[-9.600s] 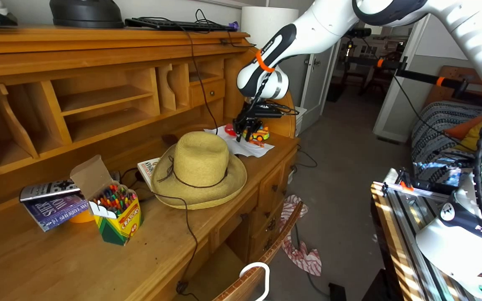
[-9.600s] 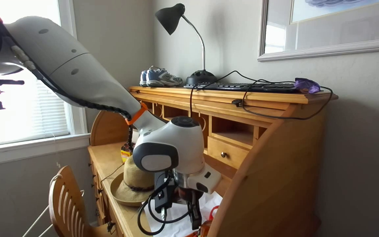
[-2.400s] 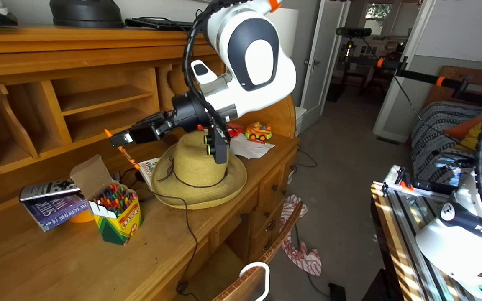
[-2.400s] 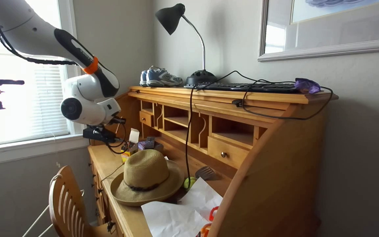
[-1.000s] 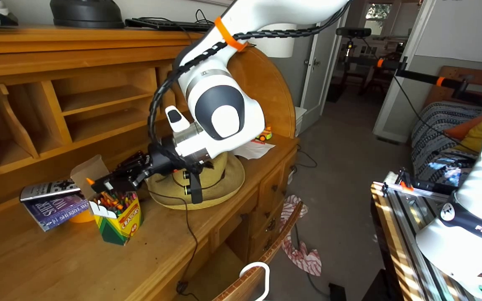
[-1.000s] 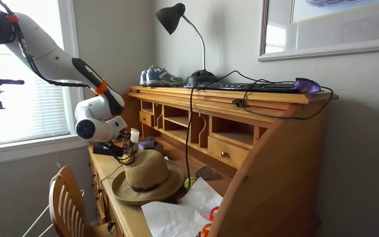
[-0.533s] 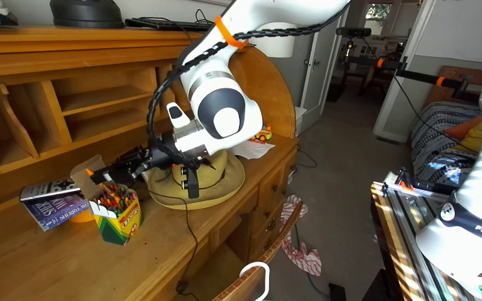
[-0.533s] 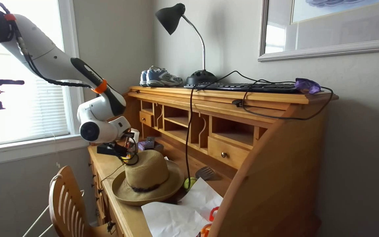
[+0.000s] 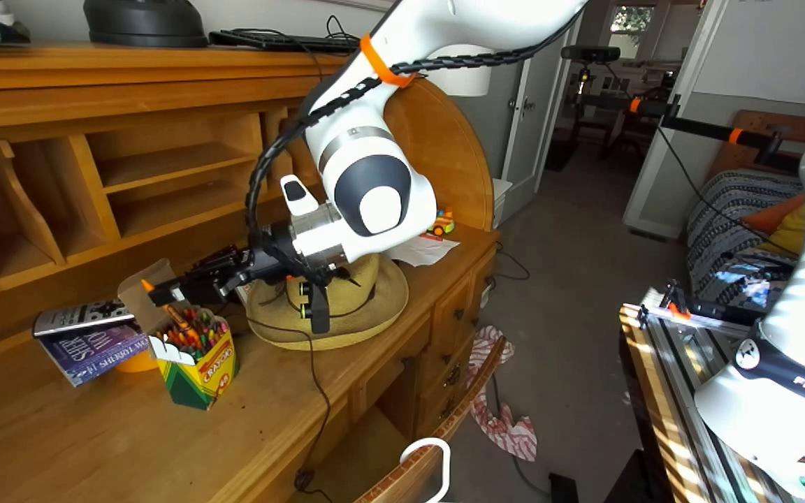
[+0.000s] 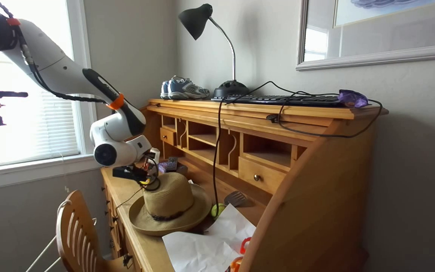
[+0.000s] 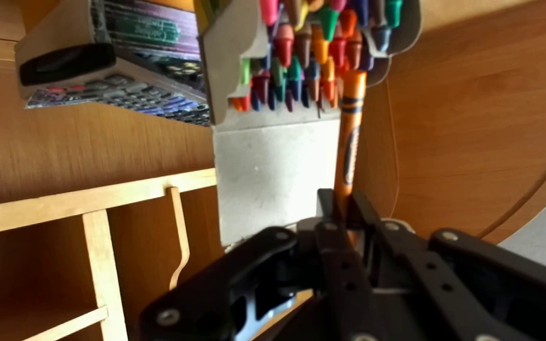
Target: Put the crayon in the crayon box
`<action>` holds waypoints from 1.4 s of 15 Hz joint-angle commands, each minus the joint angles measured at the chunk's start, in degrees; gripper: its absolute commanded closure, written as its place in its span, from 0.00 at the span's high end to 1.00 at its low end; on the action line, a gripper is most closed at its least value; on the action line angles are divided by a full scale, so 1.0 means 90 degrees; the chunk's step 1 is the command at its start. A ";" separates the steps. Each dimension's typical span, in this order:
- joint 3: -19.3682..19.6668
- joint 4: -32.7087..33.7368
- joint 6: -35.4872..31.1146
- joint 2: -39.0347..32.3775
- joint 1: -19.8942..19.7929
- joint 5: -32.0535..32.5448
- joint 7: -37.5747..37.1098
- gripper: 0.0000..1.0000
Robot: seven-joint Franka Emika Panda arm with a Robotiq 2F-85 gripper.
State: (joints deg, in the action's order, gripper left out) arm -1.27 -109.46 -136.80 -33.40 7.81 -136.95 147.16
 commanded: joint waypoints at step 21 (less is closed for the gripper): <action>0.0225 -0.0036 0.1207 -0.0524 0.0035 -0.0410 -0.0077 0.03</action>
State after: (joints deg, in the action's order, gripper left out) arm 0.38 -109.52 -130.02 -36.11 8.07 -138.36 146.07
